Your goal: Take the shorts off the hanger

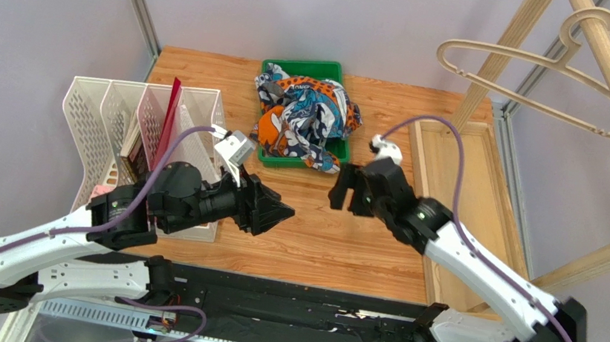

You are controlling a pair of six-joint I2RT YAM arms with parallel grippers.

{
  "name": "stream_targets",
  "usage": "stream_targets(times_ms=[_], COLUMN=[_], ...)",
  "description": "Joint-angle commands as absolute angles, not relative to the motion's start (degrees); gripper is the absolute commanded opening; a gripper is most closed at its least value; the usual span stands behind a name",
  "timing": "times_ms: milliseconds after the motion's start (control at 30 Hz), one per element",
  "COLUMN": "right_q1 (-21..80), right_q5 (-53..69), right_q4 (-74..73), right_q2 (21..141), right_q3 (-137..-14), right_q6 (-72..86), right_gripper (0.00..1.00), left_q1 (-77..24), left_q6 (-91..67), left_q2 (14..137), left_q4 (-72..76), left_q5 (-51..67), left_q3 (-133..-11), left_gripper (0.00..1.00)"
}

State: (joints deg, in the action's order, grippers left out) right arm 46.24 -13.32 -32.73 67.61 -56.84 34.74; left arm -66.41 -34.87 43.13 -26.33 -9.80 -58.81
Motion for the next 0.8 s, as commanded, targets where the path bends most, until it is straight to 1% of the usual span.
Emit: stream_targets(times_ms=[0, 67, 167, 200, 233, 300, 600, 767], right_q1=[48.0, 48.7, 49.1, 49.0, 49.2, 49.2, 49.1, 49.1], right_q5=[-6.9, -6.9, -8.5, -9.2, -9.8, -9.9, -6.3, -5.8], right_q4=[-23.0, -22.5, -24.0, -24.6, -25.0, -24.9, -19.5, -19.1], right_q2=[51.5, 44.9, 39.4, 38.5, 37.5, 35.8, 36.0, 34.0], right_q3=[-46.9, -42.1, -38.5, -38.1, -37.5, -36.0, -30.8, -29.9], right_q6=[38.7, 40.3, 41.5, 41.6, 41.9, 42.4, 45.8, 45.7], right_gripper=[0.86, 0.87, 0.89, 0.89, 0.94, 0.95, 0.96, 0.95], left_q1=[-66.6, -66.6, -66.7, -66.5, -66.5, -66.6, -66.5, -66.4], left_q6=[-36.6, -37.4, -40.3, -41.0, -41.6, -43.1, -48.3, -49.7], left_q2=[43.9, 44.2, 43.8, 43.5, 43.3, 42.3, 34.4, 30.0], left_q4=[-21.1, -19.4, -15.6, -14.5, -13.5, -11.5, -7.8, -6.2], left_q5=[-8.0, -7.5, -5.5, -4.8, -4.5, -4.1, -5.4, -4.7], left_q3=[-56.4, -54.3, -51.0, -49.1, -48.1, -45.4, -34.7, -31.9], left_gripper=[0.61, 0.61, 0.61, 0.60, 0.60, 0.60, 0.60, 0.61])
